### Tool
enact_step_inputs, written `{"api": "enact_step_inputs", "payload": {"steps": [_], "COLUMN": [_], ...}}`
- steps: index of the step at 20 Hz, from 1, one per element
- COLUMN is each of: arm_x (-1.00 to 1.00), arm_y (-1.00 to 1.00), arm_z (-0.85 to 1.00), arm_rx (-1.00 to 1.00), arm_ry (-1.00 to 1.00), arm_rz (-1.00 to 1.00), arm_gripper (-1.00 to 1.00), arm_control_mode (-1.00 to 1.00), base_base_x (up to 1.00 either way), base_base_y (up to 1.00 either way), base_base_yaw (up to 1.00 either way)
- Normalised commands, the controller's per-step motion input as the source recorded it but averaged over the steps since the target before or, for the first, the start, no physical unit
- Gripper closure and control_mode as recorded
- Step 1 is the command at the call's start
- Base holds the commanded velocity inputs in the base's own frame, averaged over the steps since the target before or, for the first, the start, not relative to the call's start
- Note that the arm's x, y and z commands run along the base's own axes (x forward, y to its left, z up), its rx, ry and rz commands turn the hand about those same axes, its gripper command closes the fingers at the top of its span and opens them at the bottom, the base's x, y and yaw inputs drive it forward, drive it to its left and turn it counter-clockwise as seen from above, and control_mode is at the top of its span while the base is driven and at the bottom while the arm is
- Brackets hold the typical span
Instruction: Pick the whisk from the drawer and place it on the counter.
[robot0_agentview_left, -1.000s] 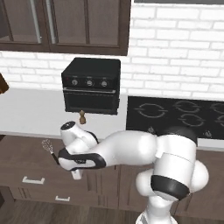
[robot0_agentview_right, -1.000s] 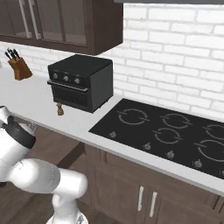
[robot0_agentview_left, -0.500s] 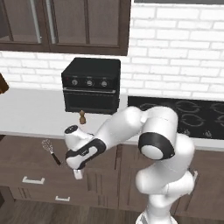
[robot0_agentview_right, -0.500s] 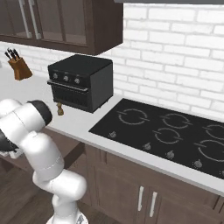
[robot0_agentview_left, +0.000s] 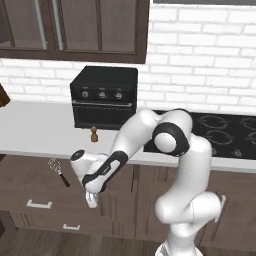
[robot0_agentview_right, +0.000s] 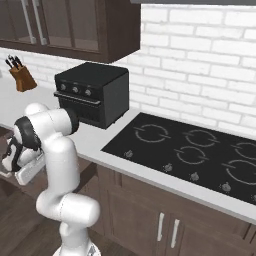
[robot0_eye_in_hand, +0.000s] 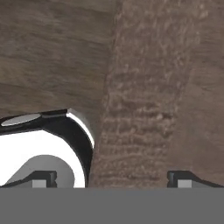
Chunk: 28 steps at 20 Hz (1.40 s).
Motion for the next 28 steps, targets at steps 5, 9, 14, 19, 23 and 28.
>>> {"api": "enact_step_inputs", "payload": {"steps": [5, 9, 14, 19, 23, 28], "arm_x": [-0.97, -1.0, -1.0, -1.0, -1.0, -0.37], "arm_y": [0.0, 0.0, 0.0, 0.0, 0.08, 0.45], "arm_z": [-0.18, -0.13, -0.07, 0.0, 0.75, 1.0], "arm_rx": [-0.02, 0.0, 0.0, 0.0, 0.04, 0.0], "arm_ry": [0.1, 0.11, 0.17, 0.19, 0.05, -0.11], "arm_rz": [0.03, 0.0, 0.0, 0.0, -0.03, -0.16], "arm_gripper": [-1.0, -1.0, -1.0, -1.0, -1.0, -1.0], "arm_control_mode": [-1.0, -1.0, -1.0, -1.0, -1.0, -1.0], "base_base_x": [0.0, 0.0, 0.0, 0.0, 0.0, 0.0], "base_base_y": [0.0, 0.0, 0.0, 0.0, 0.0, 0.0], "base_base_yaw": [0.0, 0.0, 0.0, 0.0, 0.0, 0.0]}}
